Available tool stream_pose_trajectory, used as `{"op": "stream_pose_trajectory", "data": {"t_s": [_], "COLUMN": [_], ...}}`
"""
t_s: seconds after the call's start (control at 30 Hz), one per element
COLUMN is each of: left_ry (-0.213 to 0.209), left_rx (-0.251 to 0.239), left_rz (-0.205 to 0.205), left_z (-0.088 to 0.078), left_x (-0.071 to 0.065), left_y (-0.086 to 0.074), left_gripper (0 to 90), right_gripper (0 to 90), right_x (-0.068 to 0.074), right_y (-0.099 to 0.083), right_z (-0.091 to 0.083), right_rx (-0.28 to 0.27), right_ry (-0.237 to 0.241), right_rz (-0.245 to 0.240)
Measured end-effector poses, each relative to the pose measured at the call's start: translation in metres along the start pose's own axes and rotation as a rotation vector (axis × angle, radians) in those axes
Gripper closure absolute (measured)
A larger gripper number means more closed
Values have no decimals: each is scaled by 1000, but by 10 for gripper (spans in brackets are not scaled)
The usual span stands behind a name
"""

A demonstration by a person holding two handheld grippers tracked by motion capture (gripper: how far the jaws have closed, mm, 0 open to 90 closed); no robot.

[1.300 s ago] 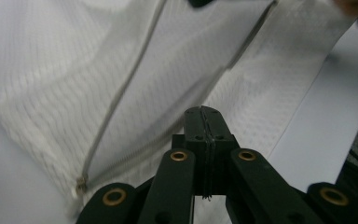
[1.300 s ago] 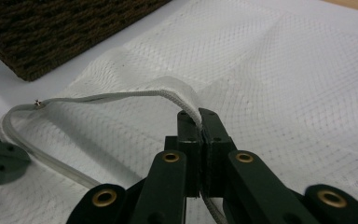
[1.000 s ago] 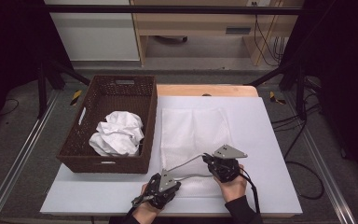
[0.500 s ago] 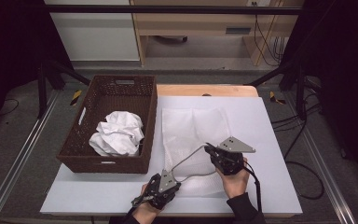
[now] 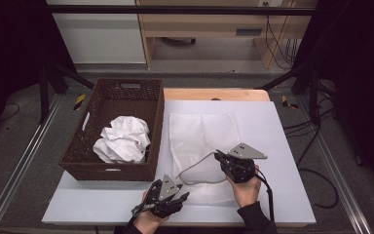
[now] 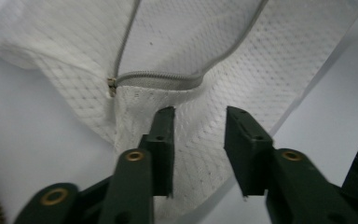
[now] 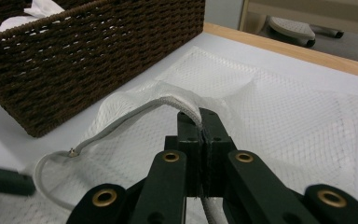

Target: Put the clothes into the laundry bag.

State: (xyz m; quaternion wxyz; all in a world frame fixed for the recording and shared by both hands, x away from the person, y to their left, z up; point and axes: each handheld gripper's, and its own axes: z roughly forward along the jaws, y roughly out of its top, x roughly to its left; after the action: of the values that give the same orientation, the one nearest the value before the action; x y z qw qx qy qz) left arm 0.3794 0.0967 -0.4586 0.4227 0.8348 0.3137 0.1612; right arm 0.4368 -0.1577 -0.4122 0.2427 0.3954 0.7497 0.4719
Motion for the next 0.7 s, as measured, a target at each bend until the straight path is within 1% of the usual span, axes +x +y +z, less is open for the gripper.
{"op": "stream_pose_trajectory", "data": {"t_s": [0.07,0.23,0.33,0.43,0.5,0.53,0.57,0.63,0.67,0.7], "left_ry": [7,28,44,62,79,91,95,112,114,124], "left_rx": [-19,-67,-101,-120,-129,-140,-151,-170,-171,-161], "left_rz": [0,-2,-10,-10,-10,-14,-17,-15,-13,-8], "left_z": [-7,-25,-37,-49,-58,-62,-66,-75,-77,-80], "left_x": [2,11,19,27,34,38,42,51,54,60], "left_y": [5,14,21,28,32,34,35,39,40,43], "left_gripper": [476,382,334,280,254,246,242,236,233,222], "right_gripper": [883,882,883,883,883,883,883,882,883,883], "right_x": [-1,-2,-2,-2,-2,-2,-2,-2,-2,-2], "right_y": [-1,-4,-5,-5,-6,-6,-6,-6,-6,-6], "right_z": [0,-1,-2,-2,-2,-2,-2,-2,-2,-2], "right_rx": [0,8,11,8,7,6,9,8,11,10], "right_ry": [1,0,1,4,4,3,4,4,5,5], "right_rz": [1,4,7,5,5,4,5,2,4,5]}}
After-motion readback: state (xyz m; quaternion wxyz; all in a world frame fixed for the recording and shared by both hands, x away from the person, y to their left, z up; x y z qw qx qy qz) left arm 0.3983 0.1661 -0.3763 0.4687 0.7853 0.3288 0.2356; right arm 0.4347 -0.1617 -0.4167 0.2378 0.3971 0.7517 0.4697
